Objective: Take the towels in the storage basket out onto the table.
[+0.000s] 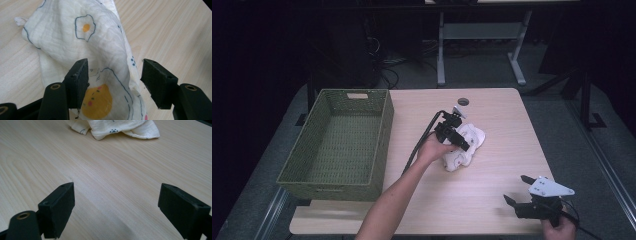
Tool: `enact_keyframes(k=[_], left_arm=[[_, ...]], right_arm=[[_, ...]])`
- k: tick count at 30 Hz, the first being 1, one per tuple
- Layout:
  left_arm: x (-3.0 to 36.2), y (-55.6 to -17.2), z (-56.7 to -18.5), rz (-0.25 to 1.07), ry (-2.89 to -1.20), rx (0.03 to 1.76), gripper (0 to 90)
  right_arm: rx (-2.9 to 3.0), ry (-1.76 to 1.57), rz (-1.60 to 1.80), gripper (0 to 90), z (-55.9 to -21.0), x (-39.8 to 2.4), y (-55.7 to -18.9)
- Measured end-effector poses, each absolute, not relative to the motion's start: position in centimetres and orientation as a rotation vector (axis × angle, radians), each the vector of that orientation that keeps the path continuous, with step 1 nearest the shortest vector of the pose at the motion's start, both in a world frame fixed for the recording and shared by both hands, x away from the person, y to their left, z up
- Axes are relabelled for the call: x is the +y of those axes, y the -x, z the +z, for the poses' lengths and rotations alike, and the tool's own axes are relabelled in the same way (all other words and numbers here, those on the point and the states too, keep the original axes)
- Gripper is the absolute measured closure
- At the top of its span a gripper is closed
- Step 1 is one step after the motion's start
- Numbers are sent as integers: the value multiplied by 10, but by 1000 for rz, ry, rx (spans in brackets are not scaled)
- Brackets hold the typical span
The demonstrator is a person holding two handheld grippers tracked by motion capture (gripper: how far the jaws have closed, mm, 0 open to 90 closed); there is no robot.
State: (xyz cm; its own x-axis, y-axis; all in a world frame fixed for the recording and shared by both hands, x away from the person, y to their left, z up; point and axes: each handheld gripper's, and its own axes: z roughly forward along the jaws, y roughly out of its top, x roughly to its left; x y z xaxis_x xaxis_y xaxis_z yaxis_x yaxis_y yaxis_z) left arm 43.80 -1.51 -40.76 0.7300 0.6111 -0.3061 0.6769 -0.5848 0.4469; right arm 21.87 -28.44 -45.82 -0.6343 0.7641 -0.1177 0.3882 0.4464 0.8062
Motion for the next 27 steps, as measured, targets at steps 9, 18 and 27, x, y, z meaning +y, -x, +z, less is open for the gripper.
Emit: enact_keyframes(k=[9, 18, 27], left_arm=[[-5, -428, -390, -122, -2366, 933, 331], [9, -408, -379, -115, -2322, 918, 314], [29, -391, -375, -125, -2329, 864, 309]], right_arm=[[2225, -986, 1054, 135, -458, -285, -219], [2214, -995, 1050, 135, -457, -287, -219], [2207, -1018, 1042, 135, -456, -289, -219]])
